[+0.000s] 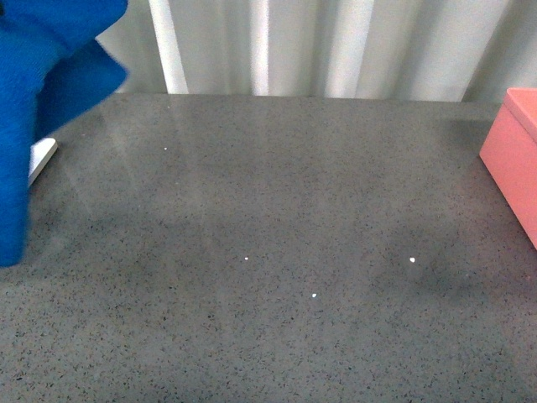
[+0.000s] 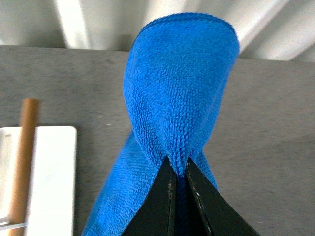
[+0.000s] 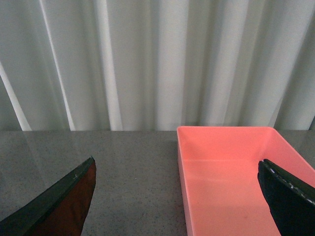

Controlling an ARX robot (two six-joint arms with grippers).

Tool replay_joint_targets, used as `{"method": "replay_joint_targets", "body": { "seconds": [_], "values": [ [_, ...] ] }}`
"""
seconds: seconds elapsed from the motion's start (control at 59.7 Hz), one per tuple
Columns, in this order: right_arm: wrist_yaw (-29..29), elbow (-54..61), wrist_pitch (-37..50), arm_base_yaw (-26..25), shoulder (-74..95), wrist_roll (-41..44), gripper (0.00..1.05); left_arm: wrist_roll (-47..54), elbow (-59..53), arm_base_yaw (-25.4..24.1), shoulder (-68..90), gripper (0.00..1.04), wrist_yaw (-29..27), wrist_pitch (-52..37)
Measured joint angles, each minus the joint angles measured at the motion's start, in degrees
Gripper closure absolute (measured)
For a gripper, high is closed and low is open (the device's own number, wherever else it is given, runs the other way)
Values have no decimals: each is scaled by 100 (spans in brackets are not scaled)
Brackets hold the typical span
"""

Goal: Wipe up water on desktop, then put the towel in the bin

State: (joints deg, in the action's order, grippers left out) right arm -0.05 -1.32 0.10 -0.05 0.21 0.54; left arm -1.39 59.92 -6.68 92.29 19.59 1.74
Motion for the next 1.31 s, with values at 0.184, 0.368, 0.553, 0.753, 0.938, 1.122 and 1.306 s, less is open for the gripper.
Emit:
{"method": "replay_joint_targets", "body": {
  "seconds": [0.184,0.368,0.553,0.753,0.938,1.122,1.306],
  "values": [
    [0,0,0,0,0,-2,7,-890,-57,688,-643,102,780,-188],
    [-2,0,0,0,0,-2,7,-1604,-212,1451,-1211,102,1097,-452],
    [-2,0,0,0,0,-2,7,-1399,-350,2159,-1049,102,737,-564],
    [-295,-350,-841,-33,505,17,7,-1366,-361,2179,-1045,102,723,-564],
    [-1674,-1674,-170,-15,4074,542,7,-1362,-361,2179,-1045,102,715,-564],
    [-2905,-2763,730,933,7036,1388,7,-1349,-361,2175,-1045,102,710,-564],
    [-3871,-3088,1637,1578,7716,1145,7,-1346,-361,2175,-1045,102,710,-564]
  ]
}}
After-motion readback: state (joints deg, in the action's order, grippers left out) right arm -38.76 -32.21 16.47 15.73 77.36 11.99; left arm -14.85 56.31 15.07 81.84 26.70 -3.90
